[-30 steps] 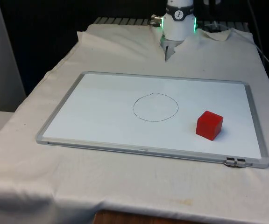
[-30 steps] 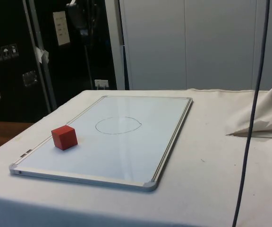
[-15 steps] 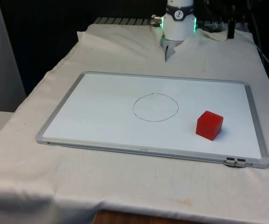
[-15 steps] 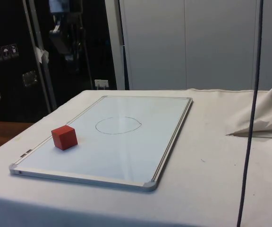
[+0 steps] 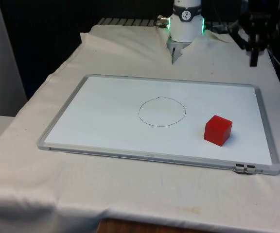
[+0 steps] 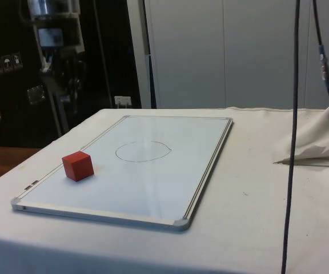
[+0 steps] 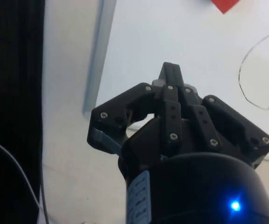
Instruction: Push the cube into the marked area.
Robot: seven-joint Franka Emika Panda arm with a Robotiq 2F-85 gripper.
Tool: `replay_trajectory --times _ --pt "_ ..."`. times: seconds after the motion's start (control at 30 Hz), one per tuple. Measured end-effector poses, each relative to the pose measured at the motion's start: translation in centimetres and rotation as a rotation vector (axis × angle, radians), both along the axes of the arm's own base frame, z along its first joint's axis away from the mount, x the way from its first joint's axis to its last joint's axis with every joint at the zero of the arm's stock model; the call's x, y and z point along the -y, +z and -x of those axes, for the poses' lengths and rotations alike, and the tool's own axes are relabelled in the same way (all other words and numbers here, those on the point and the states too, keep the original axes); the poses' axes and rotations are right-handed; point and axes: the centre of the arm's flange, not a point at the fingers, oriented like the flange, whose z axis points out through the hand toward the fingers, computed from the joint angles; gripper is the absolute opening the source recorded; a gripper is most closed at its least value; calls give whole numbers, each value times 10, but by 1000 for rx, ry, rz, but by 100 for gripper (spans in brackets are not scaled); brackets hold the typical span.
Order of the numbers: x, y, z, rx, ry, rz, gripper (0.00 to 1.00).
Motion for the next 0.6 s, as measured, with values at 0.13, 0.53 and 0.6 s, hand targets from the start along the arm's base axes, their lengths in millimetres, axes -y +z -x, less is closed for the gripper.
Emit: replay_trajectory --times 0.13,0.53,0.6 --pt "-2 -5 -4 0 -3 -5 0" --pt "-20 -40 -28 8 -17 -41 0" --pt "-21 -43 -30 7 -18 -42 0"
